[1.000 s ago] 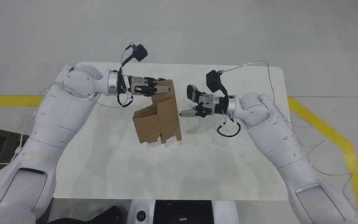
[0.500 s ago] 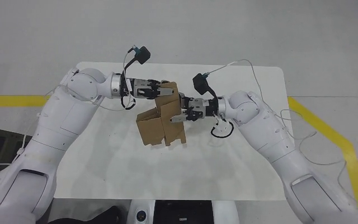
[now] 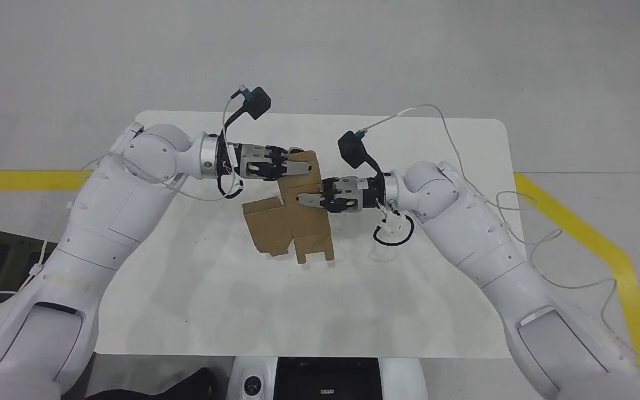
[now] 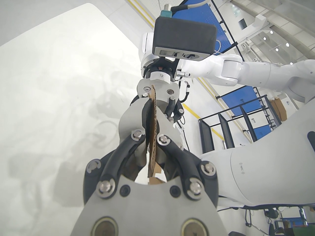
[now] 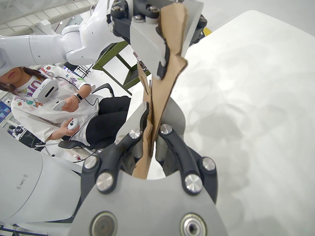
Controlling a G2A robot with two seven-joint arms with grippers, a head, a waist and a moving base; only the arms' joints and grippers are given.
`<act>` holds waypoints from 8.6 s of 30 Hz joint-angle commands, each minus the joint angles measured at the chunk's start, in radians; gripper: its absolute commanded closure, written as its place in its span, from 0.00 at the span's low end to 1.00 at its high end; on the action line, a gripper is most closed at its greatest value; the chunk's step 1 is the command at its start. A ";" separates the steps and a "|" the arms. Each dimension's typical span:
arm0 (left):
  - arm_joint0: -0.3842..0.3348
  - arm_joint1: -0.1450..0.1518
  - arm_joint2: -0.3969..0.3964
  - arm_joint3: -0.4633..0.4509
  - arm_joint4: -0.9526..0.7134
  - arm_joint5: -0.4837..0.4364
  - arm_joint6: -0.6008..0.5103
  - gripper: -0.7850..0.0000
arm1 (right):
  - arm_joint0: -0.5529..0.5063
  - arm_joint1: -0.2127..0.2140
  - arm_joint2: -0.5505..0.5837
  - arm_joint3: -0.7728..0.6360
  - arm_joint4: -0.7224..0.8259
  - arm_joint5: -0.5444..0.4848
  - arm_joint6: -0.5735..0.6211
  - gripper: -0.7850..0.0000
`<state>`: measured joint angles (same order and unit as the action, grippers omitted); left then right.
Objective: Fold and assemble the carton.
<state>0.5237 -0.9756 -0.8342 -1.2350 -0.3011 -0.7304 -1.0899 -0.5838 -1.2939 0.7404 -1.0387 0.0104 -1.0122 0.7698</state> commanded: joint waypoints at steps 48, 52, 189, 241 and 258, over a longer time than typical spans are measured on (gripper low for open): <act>0.101 0.033 0.027 0.076 0.011 -0.127 0.150 0.39 | -0.218 0.070 0.255 -0.107 0.157 0.159 -0.180 1.00; 0.098 0.030 0.031 0.087 -0.020 -0.107 0.111 1.00 | -0.216 0.068 0.255 -0.103 0.158 0.157 -0.181 1.00; 0.096 0.138 0.014 0.023 -0.497 0.181 -0.140 0.00 | -0.035 0.220 -0.068 0.032 0.435 0.208 -0.050 1.00; 0.106 0.057 -0.039 0.145 -0.308 0.268 -0.087 0.58 | -0.088 0.162 0.053 0.009 0.307 0.224 -0.033 1.00; 0.102 0.036 -0.064 0.186 -0.296 0.288 -0.083 0.91 | -0.102 0.152 0.085 0.006 0.291 0.227 -0.014 1.00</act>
<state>0.6254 -0.9384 -0.8976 -1.0501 -0.5976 -0.4438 -1.1731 -0.6852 -1.1416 0.8246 -1.0330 0.3021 -0.7856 0.7556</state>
